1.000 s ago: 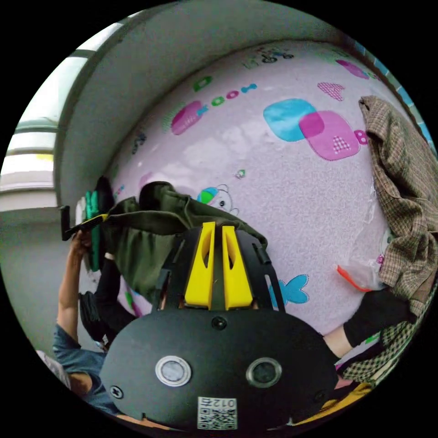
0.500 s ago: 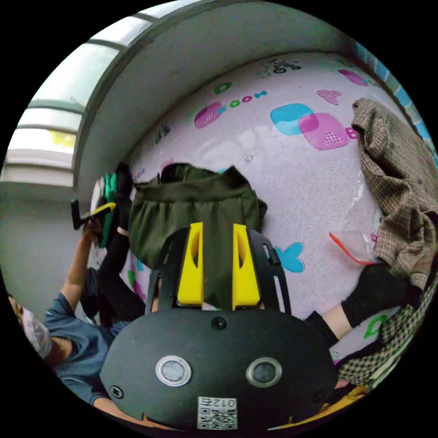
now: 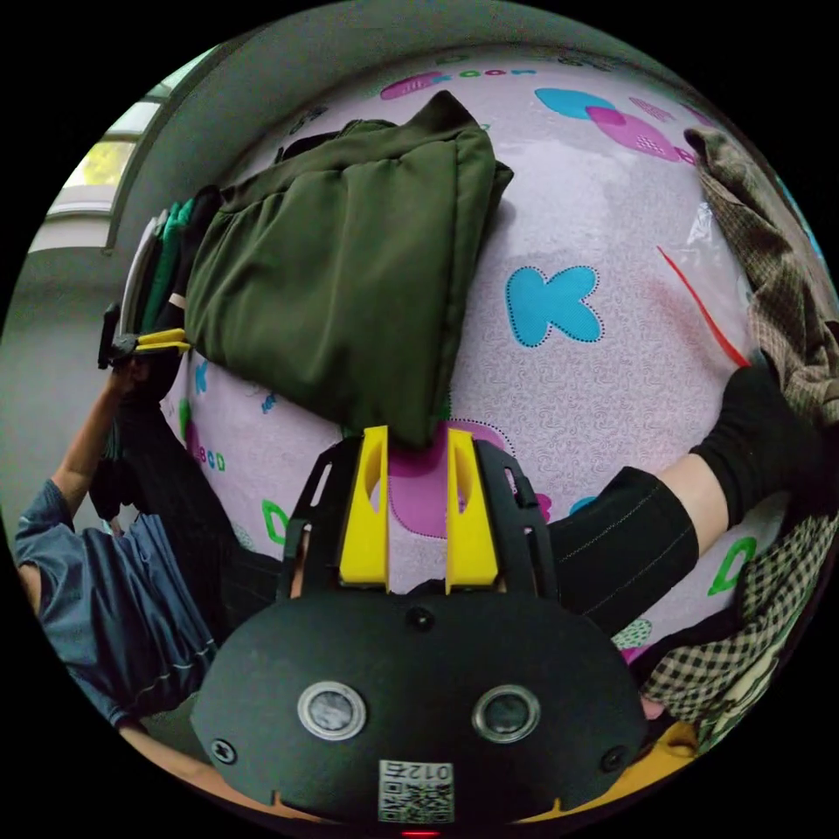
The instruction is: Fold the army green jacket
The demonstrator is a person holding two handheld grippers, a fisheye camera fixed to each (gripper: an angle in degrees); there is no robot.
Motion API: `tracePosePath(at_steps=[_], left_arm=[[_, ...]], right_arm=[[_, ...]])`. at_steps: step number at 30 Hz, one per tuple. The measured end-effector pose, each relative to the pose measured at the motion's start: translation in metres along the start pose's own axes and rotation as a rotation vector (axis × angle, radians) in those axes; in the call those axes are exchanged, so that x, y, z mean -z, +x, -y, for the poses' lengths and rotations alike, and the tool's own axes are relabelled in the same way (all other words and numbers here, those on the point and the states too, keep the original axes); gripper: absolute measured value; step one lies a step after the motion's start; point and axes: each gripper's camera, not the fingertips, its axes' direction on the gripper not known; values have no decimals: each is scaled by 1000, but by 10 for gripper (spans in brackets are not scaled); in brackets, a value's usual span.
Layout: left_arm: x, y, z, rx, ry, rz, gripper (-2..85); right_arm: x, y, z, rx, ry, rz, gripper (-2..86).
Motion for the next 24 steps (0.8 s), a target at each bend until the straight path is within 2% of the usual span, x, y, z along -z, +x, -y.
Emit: tracePosePath(at_steps=[5, 9, 12, 16, 20, 22, 24], left_arm=[[-24, 12, 12, -26, 35, -9, 98], [-38, 22, 14, -42, 68, -16, 77], [-41, 34, 16, -73, -9, 2, 58], [-35, 67, 5, -229, -192, -85, 46], [-65, 102, -15, -341, -355, -150, 45], [-89, 112, -26, -291, -408, -39, 44], [-85, 115, -35, -241, -363, 86, 45]], right_arm=[[14, -21, 18, 75, -23, -41, 63], [23, -26, 31, 46, -38, -52, 50], [35, -38, 40, 63, -98, -59, 9], [59, -59, 40, 169, -346, 4, -4], [41, -76, 28, 196, -579, 3, 1], [27, -81, 22, 178, -639, -46, 2], [25, -87, 16, 202, -676, -198, 5]])
